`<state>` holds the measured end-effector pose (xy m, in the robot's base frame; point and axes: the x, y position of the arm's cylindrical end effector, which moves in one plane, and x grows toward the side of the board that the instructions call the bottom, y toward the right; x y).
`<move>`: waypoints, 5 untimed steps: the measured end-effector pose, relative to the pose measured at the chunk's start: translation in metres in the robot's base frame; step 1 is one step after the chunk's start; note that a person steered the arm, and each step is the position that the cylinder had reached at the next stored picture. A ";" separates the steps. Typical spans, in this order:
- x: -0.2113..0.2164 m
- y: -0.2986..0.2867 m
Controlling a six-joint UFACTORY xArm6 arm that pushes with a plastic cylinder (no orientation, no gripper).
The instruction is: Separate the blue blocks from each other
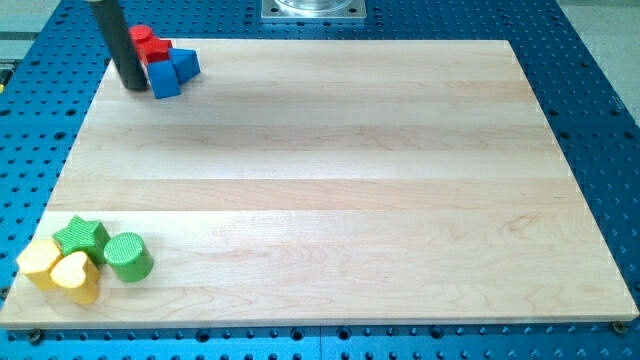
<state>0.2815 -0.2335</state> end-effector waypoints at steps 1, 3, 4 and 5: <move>-0.013 0.041; -0.052 0.100; -0.049 0.125; 0.038 0.116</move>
<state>0.3199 -0.1179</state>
